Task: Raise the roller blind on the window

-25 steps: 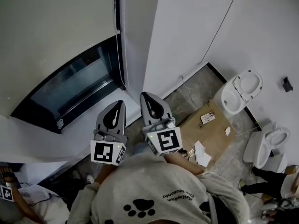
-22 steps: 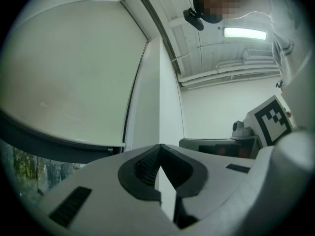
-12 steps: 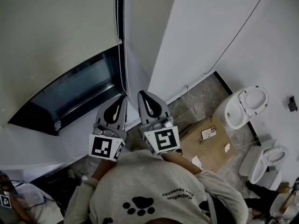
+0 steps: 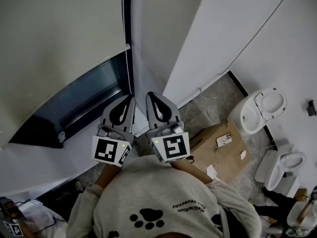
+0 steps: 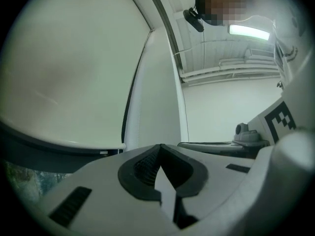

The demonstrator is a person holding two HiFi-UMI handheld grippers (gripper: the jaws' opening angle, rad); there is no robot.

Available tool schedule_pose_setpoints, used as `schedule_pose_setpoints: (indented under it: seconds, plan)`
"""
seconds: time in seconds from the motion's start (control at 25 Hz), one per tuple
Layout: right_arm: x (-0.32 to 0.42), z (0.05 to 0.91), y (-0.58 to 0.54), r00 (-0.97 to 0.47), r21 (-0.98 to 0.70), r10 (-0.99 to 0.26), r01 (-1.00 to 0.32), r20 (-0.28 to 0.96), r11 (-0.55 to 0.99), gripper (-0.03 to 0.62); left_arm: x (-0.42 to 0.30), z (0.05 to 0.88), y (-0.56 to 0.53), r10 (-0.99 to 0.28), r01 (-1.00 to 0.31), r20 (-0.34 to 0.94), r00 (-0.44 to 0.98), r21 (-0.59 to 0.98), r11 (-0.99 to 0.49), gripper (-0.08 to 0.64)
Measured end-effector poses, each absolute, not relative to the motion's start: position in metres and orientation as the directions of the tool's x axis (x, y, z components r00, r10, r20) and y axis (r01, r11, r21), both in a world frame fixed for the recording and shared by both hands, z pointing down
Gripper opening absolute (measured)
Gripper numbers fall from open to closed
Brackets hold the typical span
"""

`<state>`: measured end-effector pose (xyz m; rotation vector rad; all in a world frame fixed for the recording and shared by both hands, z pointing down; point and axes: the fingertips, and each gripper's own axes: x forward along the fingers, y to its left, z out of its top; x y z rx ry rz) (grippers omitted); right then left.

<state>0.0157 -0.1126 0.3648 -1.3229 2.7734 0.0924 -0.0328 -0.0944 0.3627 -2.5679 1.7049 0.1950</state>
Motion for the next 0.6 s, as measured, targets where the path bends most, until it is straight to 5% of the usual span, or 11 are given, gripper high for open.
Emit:
schedule_pose_setpoints:
  seconds: [0.6]
  plan:
    - [-0.005,0.364,-0.172,-0.482,0.026,-0.87,-0.876,-0.103,0.482,0.009,-0.043,0.357,-0.19,-0.794,-0.798,-0.102,0.599,-0.001,-0.602,0.011]
